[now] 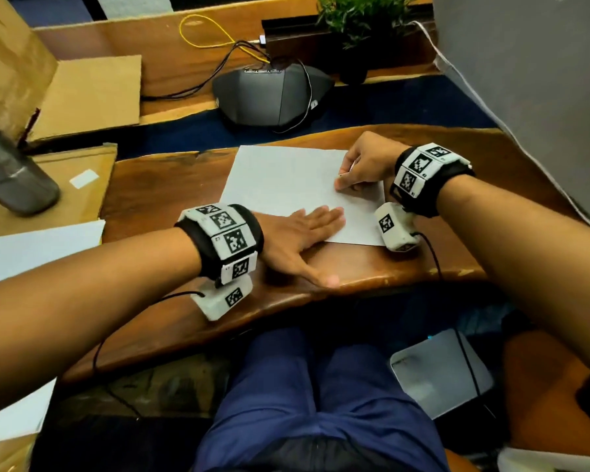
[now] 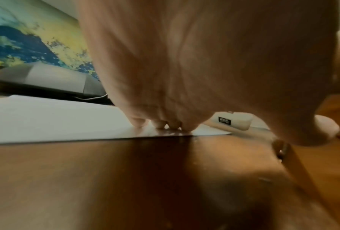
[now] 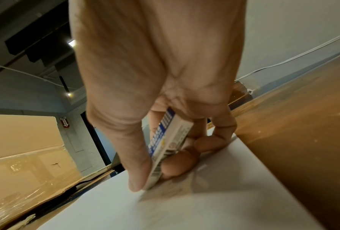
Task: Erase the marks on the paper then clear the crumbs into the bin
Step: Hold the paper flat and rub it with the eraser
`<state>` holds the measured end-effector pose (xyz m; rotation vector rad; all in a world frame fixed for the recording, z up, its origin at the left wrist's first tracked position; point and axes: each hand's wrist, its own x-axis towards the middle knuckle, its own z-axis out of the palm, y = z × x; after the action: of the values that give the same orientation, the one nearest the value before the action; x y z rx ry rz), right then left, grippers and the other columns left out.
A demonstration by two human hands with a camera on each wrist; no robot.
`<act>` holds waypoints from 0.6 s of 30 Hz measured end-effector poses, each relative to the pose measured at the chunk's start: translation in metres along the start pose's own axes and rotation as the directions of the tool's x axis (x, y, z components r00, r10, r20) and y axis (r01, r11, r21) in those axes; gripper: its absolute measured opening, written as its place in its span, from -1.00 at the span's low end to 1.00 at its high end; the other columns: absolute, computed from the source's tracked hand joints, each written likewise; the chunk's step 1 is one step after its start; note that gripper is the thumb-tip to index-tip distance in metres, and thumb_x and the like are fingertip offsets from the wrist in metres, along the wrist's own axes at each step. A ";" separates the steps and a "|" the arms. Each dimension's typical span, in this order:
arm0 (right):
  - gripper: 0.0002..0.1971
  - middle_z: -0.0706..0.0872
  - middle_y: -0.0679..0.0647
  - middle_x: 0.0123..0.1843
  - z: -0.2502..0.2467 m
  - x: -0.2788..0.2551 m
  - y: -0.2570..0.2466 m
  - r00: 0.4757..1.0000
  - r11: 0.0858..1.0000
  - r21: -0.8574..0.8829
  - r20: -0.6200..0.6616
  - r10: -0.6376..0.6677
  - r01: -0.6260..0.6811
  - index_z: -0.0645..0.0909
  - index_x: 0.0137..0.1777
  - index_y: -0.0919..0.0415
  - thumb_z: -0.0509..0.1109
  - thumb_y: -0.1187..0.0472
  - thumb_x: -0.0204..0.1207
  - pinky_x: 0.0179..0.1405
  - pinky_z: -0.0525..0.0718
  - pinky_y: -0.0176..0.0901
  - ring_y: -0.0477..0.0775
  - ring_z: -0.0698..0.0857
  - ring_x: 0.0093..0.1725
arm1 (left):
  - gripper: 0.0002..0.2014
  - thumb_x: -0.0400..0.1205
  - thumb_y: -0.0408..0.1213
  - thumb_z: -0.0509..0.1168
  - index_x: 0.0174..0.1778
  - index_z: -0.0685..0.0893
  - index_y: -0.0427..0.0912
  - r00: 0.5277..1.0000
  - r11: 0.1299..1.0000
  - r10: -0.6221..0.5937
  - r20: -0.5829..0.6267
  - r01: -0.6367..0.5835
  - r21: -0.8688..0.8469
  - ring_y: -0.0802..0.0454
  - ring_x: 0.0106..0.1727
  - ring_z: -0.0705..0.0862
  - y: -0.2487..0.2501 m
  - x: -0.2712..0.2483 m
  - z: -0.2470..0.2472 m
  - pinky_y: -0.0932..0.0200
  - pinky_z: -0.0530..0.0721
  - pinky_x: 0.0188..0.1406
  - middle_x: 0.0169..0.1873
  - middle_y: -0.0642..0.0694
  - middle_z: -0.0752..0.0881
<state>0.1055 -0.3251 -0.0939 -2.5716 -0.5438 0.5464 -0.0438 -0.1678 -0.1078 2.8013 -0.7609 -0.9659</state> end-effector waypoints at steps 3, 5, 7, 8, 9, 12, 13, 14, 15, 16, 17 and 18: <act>-0.83 0.82 0.00 -0.34 0.003 -0.003 0.001 1.000 1.000 -0.005 -0.018 -0.012 0.012 0.81 -0.22 0.15 0.70 0.09 0.36 -0.25 0.68 -0.25 -0.10 0.70 -0.38 | -0.13 0.61 0.34 0.12 0.74 -0.15 0.15 0.999 0.983 0.014 -0.043 -0.021 -0.180 0.27 0.68 -0.16 -0.007 -0.007 -0.008 0.06 -0.23 0.68 0.72 0.17 -0.17; -0.84 0.82 0.02 -0.33 0.006 -0.006 0.003 0.998 1.000 -0.011 -0.050 -0.029 0.028 0.81 -0.22 0.16 0.69 0.11 0.36 -0.26 0.65 -0.23 -0.09 0.70 -0.38 | -0.19 0.63 0.28 0.20 0.73 -0.03 0.19 0.985 0.982 -0.047 -0.169 0.015 -0.188 0.14 0.71 -0.01 -0.019 -0.006 -0.020 0.03 -0.09 0.68 0.73 0.14 -0.05; -0.84 0.82 0.02 -0.26 0.008 -0.009 0.003 0.996 0.999 -0.027 -0.075 -0.045 0.043 0.81 -0.18 0.15 0.68 0.09 0.38 -0.20 0.70 -0.18 -0.07 0.73 -0.29 | -0.25 0.68 0.07 0.30 0.72 0.05 0.19 0.962 0.988 -0.110 -0.251 0.079 -0.131 0.03 0.73 0.02 -0.037 -0.001 -0.031 -0.02 -0.06 0.67 0.73 0.08 -0.03; -0.83 0.82 0.02 -0.22 0.008 -0.011 0.002 0.995 0.998 -0.042 -0.080 -0.058 0.055 0.82 -0.15 0.15 0.67 0.08 0.39 -0.14 0.73 -0.15 -0.05 0.74 -0.22 | -0.25 0.68 0.00 0.33 0.72 0.06 0.21 0.960 0.988 -0.138 -0.244 0.115 -0.105 0.01 0.73 -0.01 -0.045 0.001 -0.034 -0.06 -0.07 0.68 0.74 0.06 -0.04; -0.82 0.81 0.02 -0.17 0.009 -0.013 0.002 0.994 0.995 -0.063 -0.081 -0.078 0.073 0.82 -0.11 0.14 0.66 0.07 0.41 -0.10 0.73 -0.13 -0.04 0.72 -0.17 | -0.24 0.68 -0.01 0.34 0.72 0.05 0.23 0.965 0.986 -0.159 -0.210 0.143 -0.089 -0.01 0.74 -0.05 -0.051 0.004 -0.036 -0.09 -0.10 0.69 0.74 0.04 -0.06; -0.84 0.80 0.02 -0.11 0.010 -0.022 0.004 0.987 0.985 -0.122 -0.091 -0.133 0.121 0.83 -0.05 0.14 0.63 0.08 0.46 -0.14 0.68 -0.16 -0.02 0.71 -0.10 | -0.21 0.65 0.11 0.32 0.71 0.00 0.26 0.971 0.978 -0.205 -0.126 0.198 -0.066 -0.06 0.74 -0.11 -0.049 0.008 -0.036 -0.14 -0.15 0.67 0.74 0.02 -0.13; -0.85 0.80 0.01 -0.10 0.010 -0.027 0.005 0.982 0.981 -0.136 -0.105 -0.156 0.141 0.84 -0.03 0.15 0.61 0.10 0.48 -0.14 0.66 -0.17 -0.01 0.71 -0.09 | -0.19 0.64 0.14 0.32 0.71 -0.02 0.27 0.963 0.970 -0.241 -0.120 0.237 -0.046 -0.08 0.74 -0.10 -0.045 0.009 -0.035 -0.14 -0.13 0.66 0.74 0.01 -0.14; -0.84 0.81 0.01 -0.08 0.010 -0.032 0.007 0.976 0.974 -0.152 -0.115 -0.185 0.167 0.85 0.00 0.17 0.58 0.11 0.51 -0.11 0.64 -0.17 0.00 0.72 -0.05 | -0.17 0.63 0.16 0.32 0.71 -0.05 0.26 0.953 0.960 -0.280 -0.117 0.279 -0.025 -0.11 0.74 -0.08 -0.041 0.010 -0.034 -0.15 -0.10 0.66 0.74 -0.01 -0.15; -0.82 0.82 0.00 -0.05 0.011 -0.037 0.009 0.971 0.967 -0.166 -0.109 -0.212 0.193 0.85 0.04 0.19 0.54 0.11 0.55 -0.06 0.62 -0.17 0.02 0.73 -0.01 | -0.14 0.61 0.19 0.31 0.72 -0.07 0.24 0.943 0.950 -0.312 -0.114 0.314 -0.008 -0.13 0.73 -0.05 -0.038 0.011 -0.032 -0.16 -0.05 0.67 0.74 -0.03 -0.15; -0.79 0.83 0.01 0.00 0.010 -0.042 0.010 0.969 0.960 -0.183 -0.091 -0.230 0.211 0.84 0.09 0.20 0.50 0.11 0.58 -0.01 0.62 -0.16 0.04 0.73 0.04 | -0.12 0.60 0.23 0.31 0.72 -0.09 0.24 0.934 0.940 -0.338 -0.115 0.341 0.008 -0.16 0.73 -0.01 -0.034 0.012 -0.032 -0.18 0.01 0.68 0.74 -0.05 -0.14; -0.76 0.83 0.03 0.06 0.010 -0.046 0.011 0.969 0.954 -0.202 -0.064 -0.237 0.220 0.82 0.15 0.22 0.47 0.10 0.61 0.02 0.62 -0.15 0.05 0.73 0.06 | -0.10 0.58 0.26 0.31 0.72 -0.09 0.23 0.927 0.933 -0.355 -0.122 0.360 0.022 -0.18 0.72 0.03 -0.032 0.013 -0.031 -0.20 0.07 0.67 0.74 -0.06 -0.12; -0.74 0.83 0.04 0.12 0.010 -0.049 0.012 0.971 0.949 -0.223 -0.041 -0.238 0.223 0.81 0.21 0.23 0.45 0.11 0.63 0.03 0.61 -0.15 0.05 0.71 0.07 | -0.09 0.57 0.29 0.30 0.72 -0.09 0.21 0.921 0.927 -0.366 -0.135 0.373 0.031 -0.19 0.72 0.07 -0.029 0.014 -0.031 -0.20 0.12 0.66 0.74 -0.08 -0.08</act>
<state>0.0629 -0.3539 -0.0948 -2.6660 -0.9115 0.3340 -0.0034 -0.1517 -0.0973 3.0864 -0.2474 -0.8061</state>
